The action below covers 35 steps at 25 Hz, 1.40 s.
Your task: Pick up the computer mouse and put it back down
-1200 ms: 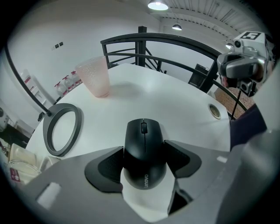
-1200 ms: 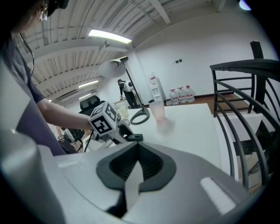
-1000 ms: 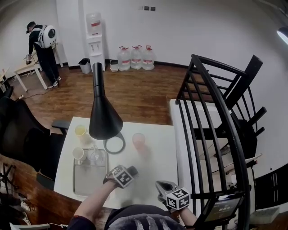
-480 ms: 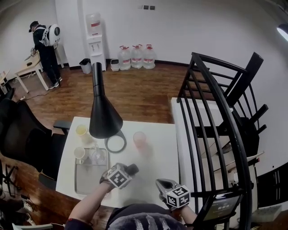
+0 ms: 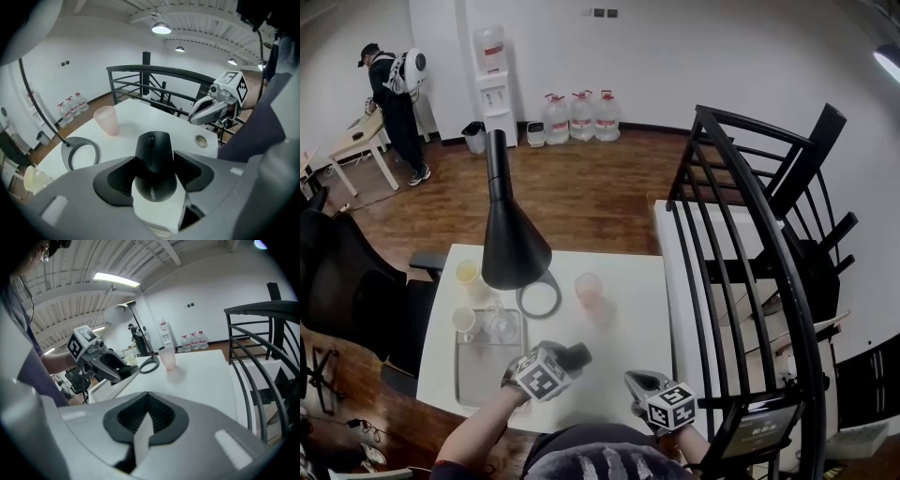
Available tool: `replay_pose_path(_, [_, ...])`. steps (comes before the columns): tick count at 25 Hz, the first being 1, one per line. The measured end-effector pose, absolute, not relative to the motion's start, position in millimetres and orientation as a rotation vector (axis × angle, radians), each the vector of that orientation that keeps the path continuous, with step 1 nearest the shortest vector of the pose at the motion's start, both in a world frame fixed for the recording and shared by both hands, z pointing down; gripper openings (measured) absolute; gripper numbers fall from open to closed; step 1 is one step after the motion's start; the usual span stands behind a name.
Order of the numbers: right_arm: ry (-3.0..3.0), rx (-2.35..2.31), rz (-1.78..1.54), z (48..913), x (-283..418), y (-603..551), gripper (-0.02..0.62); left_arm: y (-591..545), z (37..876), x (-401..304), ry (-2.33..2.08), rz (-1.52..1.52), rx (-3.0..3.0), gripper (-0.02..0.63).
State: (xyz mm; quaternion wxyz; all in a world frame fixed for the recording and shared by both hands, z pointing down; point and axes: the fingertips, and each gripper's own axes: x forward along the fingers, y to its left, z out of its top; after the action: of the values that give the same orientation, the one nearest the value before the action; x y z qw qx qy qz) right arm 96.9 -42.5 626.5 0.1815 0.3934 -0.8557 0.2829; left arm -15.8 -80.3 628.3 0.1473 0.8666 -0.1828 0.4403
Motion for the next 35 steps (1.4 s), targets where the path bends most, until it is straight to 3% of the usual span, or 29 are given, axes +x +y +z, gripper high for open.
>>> replay_pose_path(35, [-2.417, 1.087, 0.794, 627, 94, -42, 0.002, -28, 498, -14, -0.442, 1.088, 2.774, 0.276])
